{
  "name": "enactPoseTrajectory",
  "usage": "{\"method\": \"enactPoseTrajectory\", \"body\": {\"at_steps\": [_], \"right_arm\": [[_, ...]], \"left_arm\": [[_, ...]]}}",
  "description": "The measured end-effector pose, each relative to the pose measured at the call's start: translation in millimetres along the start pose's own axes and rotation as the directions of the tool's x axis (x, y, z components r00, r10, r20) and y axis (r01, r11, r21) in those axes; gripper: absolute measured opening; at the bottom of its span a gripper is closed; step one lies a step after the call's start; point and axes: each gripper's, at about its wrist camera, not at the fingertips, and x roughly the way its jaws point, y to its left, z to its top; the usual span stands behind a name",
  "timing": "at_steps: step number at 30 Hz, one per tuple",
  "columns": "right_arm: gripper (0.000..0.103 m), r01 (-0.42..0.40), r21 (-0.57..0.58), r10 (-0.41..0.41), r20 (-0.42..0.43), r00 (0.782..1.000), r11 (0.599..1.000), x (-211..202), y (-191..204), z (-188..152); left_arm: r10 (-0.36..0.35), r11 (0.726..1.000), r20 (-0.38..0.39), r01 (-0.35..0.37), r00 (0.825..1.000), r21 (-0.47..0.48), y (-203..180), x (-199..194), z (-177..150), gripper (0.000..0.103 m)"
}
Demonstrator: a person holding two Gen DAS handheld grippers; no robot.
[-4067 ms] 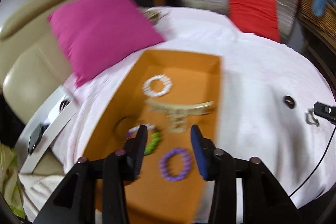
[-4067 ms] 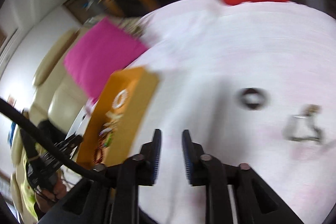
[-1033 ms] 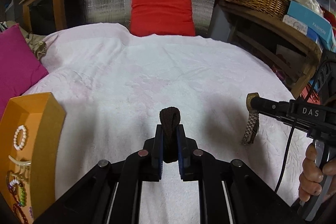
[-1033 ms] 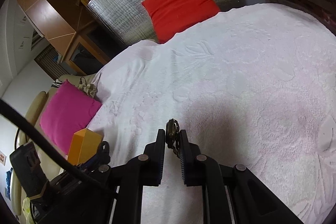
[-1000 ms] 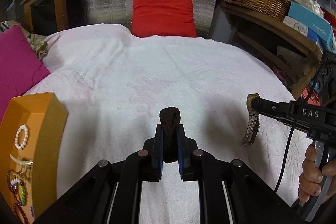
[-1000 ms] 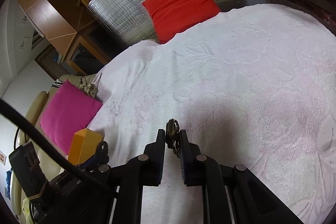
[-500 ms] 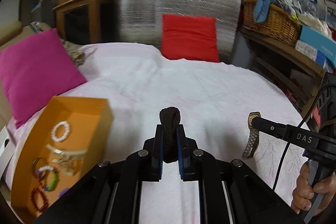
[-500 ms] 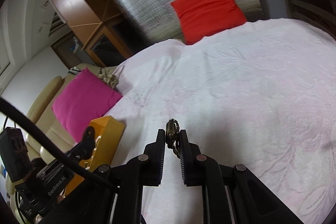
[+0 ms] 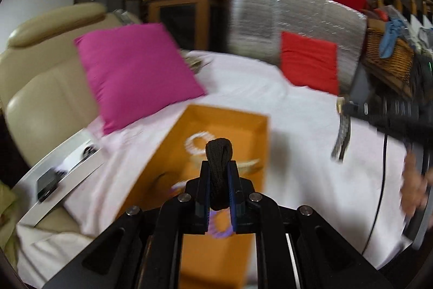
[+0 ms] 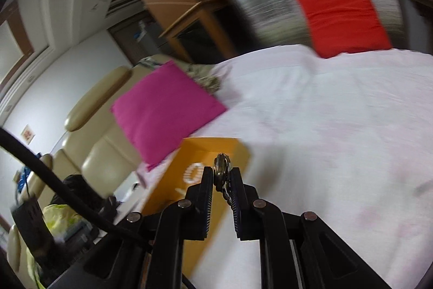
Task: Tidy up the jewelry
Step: 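Open both grippers over the orange box to drop the hair tie and watch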
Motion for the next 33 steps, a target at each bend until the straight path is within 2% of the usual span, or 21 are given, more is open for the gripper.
{"method": "enactPoseTrajectory", "body": {"at_steps": [3, 6, 11, 18, 22, 25, 27, 28, 29, 31, 33], "right_arm": [[0.014, -0.027, -0.019, 0.026, -0.031, 0.999, 0.999, 32.0, 27.7, 8.6], [0.014, -0.042, -0.021, 0.041, -0.078, 0.996, 0.999, 70.1, 54.8, 14.4], [0.014, -0.004, -0.033, -0.002, -0.159, 0.987, 0.999, 136.3, 80.2, 14.6], [0.014, 0.081, -0.01, -0.081, -0.247, 0.966, 0.997, 205.2, 62.8, 9.2], [0.014, 0.13, -0.006, -0.125, -0.312, 0.942, 0.992, 236.5, 48.3, 1.2], [0.014, 0.168, -0.026, -0.166, -0.362, 0.917, 0.985, 253.5, 42.9, -2.1], [0.014, 0.172, -0.035, -0.172, -0.381, 0.908, 0.985, 260.8, 43.0, -1.8], [0.014, 0.173, -0.044, -0.176, -0.395, 0.902, 0.984, 264.6, 44.5, -1.7], [0.014, 0.183, -0.053, -0.189, -0.408, 0.893, 0.982, 267.8, 45.5, -2.3], [0.019, 0.196, -0.068, -0.206, -0.443, 0.872, 0.978, 277.0, 46.4, -2.4], [0.022, 0.182, -0.064, -0.191, -0.459, 0.868, 0.981, 280.2, 46.4, -1.5]], "left_arm": [[-0.003, 0.999, -0.065, 0.0, 0.998, -0.043, 25.6, 7.4, -21.9, 0.012], [-0.025, 0.998, -0.122, 0.017, 0.992, -0.061, 32.4, 21.2, -38.9, 0.012], [-0.042, 0.996, -0.209, 0.025, 0.977, -0.08, 39.5, 50.9, -58.2, 0.012], [-0.049, 0.997, -0.299, 0.028, 0.953, -0.074, 33.6, 90.1, -70.1, 0.012], [-0.044, 0.997, -0.354, 0.019, 0.934, -0.075, 29.6, 109.7, -77.3, 0.012], [0.001, 0.999, -0.372, -0.021, 0.928, -0.05, 25.7, 119.1, -78.1, 0.015], [0.026, 0.998, -0.377, -0.042, 0.926, -0.036, 22.6, 121.8, -74.1, 0.015], [0.037, 0.998, -0.384, -0.054, 0.923, -0.034, 21.6, 124.2, -72.4, 0.025], [0.046, 0.998, -0.39, -0.062, 0.92, -0.03, 20.6, 126.9, -70.4, 0.039], [0.067, 0.997, -0.4, -0.08, 0.914, -0.015, 17.3, 130.1, -66.5, 0.047], [0.082, 0.996, -0.396, -0.091, 0.915, -0.004, 15.5, 128.6, -63.5, 0.048]]}}
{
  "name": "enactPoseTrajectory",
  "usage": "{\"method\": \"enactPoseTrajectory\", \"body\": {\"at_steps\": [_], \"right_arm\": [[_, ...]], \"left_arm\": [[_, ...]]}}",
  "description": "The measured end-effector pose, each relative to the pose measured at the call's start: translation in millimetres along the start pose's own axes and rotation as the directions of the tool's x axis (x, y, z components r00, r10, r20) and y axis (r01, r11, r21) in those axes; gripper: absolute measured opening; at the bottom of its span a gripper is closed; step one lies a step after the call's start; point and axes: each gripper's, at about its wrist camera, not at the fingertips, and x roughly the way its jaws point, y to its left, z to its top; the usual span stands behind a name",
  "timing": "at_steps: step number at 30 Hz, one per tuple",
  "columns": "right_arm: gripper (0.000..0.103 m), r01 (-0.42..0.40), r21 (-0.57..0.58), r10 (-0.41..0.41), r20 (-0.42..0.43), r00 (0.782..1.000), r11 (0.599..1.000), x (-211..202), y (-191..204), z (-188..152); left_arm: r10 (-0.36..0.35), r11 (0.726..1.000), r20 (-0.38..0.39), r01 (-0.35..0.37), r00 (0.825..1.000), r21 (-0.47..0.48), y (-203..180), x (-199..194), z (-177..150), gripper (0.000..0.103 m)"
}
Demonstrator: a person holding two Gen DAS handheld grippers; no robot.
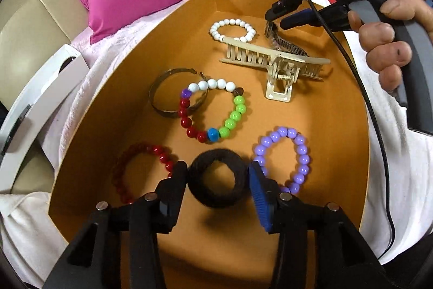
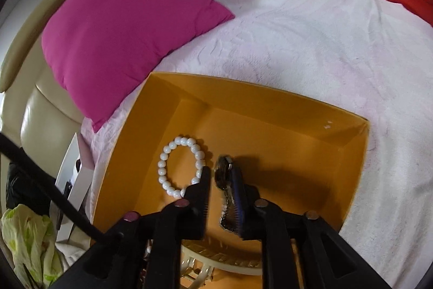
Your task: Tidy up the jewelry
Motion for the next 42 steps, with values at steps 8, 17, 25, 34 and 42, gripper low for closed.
{"method": "enactPoseTrajectory", "body": {"at_steps": [8, 17, 25, 34, 42], "right_arm": [[0.038, -0.131, -0.015, 0.132, 0.128, 0.983, 0.991, -68.8, -12.0, -21.7], [0.04, -0.158, -0.211, 0.21, 0.252, 0.945, 0.965, -188.8, -8.2, -97.8], [0.049, -0.179, -0.291, 0.278, 0.346, 0.896, 0.94, -272.2, -7.6, -167.8], [0.052, -0.172, -0.338, 0.319, 0.447, 0.836, 0.925, -324.2, 12.6, -235.4], [0.056, -0.145, -0.321, 0.291, 0.473, 0.831, 0.936, -342.6, 26.2, -273.2]], "left_arm": [[0.073, 0.997, 0.11, -0.069, 0.991, -0.039, 9.3, -47.8, 3.5, 0.061], [0.287, 0.958, 0.296, -0.276, 0.911, -0.076, -2.3, -137.7, 4.3, 0.084], [0.426, 0.899, 0.439, -0.424, 0.791, -0.11, -23.8, -221.1, 1.4, 0.09], [0.44, 0.894, 0.523, -0.412, 0.73, -0.178, -13.1, -297.6, -19.4, 0.094], [0.444, 0.892, 0.552, -0.406, 0.706, -0.198, -1.3, -328.0, -42.5, 0.095]]}}
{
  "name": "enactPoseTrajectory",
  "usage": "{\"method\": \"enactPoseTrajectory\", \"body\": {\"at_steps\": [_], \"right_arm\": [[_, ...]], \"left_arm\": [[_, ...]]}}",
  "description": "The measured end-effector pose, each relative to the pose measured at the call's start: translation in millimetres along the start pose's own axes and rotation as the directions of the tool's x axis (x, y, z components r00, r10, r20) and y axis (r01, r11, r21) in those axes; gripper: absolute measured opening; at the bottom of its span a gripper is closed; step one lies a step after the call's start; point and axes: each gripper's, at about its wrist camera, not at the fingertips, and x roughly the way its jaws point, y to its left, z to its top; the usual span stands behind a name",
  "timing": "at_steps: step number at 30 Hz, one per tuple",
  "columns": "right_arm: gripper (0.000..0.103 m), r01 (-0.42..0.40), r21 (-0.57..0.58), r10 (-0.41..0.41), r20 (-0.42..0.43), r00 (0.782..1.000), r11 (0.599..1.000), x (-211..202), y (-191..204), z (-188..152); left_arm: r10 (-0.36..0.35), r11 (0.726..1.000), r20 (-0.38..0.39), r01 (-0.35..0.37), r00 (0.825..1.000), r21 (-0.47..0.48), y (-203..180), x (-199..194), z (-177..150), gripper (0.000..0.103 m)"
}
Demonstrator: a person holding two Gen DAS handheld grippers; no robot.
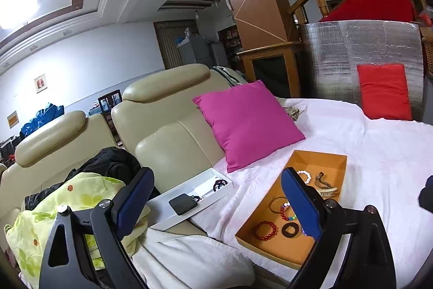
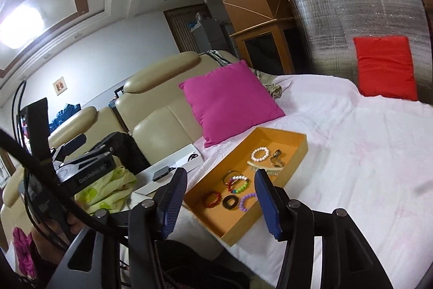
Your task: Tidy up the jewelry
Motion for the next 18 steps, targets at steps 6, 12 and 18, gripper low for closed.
{"method": "enactPoseTrajectory", "body": {"at_steps": [6, 12, 18], "right_arm": [[0.056, 0.05, -0.051, -0.051, -0.025, 0.998, 0.997, -2.7, 22.1, -11.9], [0.056, 0.136, -0.106, -0.14, -0.026, 0.99, 0.985, -5.0, 40.0, -16.2], [0.057, 0.235, -0.165, -0.239, -0.008, 0.971, 0.958, -7.5, 55.7, -18.4]], "left_arm": [[-0.033, 0.999, -0.006, 0.033, 0.999, 0.015, -2.7, -10.3, -10.8, 0.096], [-0.06, 0.998, -0.02, 0.06, 0.998, 0.004, -2.0, -11.3, -13.9, 0.096], [-0.05, 0.999, -0.018, 0.05, 0.999, -0.003, 0.2, -15.6, -16.6, 0.096]]}}
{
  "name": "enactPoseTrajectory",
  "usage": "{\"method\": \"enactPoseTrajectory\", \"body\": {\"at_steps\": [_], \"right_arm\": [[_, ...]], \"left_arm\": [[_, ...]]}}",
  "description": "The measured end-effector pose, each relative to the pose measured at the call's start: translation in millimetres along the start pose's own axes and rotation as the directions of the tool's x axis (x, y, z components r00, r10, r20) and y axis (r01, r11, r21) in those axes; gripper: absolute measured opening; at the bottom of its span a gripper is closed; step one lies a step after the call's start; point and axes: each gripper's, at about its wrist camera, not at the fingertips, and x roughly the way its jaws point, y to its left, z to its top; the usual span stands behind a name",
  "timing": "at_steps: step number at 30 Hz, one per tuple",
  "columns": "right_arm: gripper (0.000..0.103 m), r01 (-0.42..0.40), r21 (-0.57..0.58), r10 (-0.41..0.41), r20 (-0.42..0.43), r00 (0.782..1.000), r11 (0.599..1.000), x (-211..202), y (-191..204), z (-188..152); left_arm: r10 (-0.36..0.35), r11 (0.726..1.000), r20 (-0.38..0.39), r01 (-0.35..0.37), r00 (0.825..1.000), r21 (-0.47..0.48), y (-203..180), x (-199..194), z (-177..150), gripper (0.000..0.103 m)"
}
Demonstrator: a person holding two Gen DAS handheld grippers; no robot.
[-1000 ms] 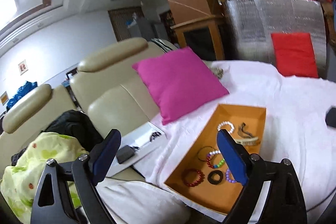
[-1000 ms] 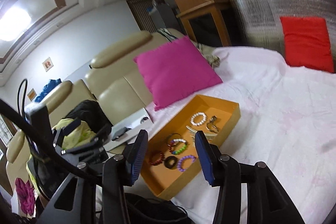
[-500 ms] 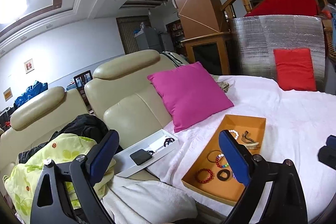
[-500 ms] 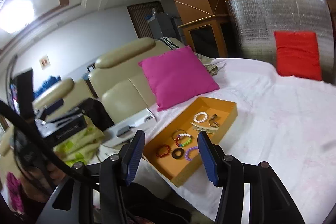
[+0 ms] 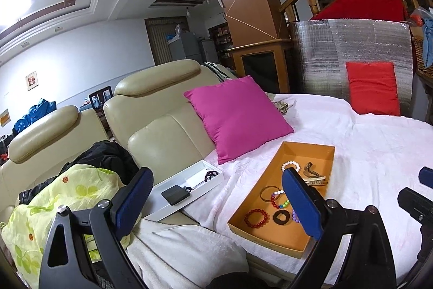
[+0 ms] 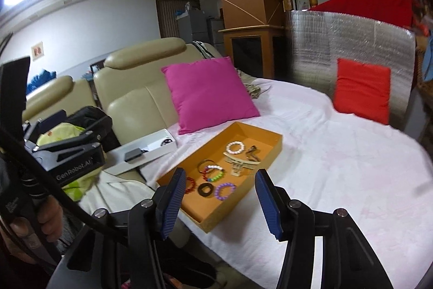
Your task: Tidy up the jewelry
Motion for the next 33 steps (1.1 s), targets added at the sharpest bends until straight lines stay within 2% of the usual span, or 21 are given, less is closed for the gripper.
{"method": "enactPoseTrajectory", "body": {"at_steps": [4, 10, 19, 26, 33], "right_arm": [[0.058, 0.055, -0.032, -0.055, 0.013, 0.998, 0.998, -4.3, 6.6, 0.6], [0.06, 0.084, -0.046, -0.083, 0.032, 0.996, 0.995, -9.2, 10.9, 3.2], [0.061, 0.076, -0.041, -0.075, 0.024, 0.997, 0.996, -8.8, 13.5, 3.7], [0.062, 0.048, -0.004, -0.048, -0.009, 0.999, 0.999, -2.3, 10.8, 1.1], [0.063, 0.061, -0.021, -0.062, -0.051, 0.997, 0.998, 7.2, 19.6, -5.4]], "left_arm": [[0.005, 1.0, -0.002, -0.005, 1.0, -0.008, 3.1, -1.2, -0.6, 0.096], [0.021, 1.0, -0.001, -0.021, 1.0, -0.014, 8.1, -1.4, -1.2, 0.096], [0.05, 0.999, -0.004, -0.05, 0.999, -0.004, 17.2, 1.0, -8.6, 0.096], [0.06, 0.998, -0.057, -0.06, 0.997, 0.002, 25.0, 12.6, -25.0, 0.096], [0.067, 0.998, -0.1, -0.066, 0.993, 0.015, 26.8, 22.9, -37.9, 0.096]]}}
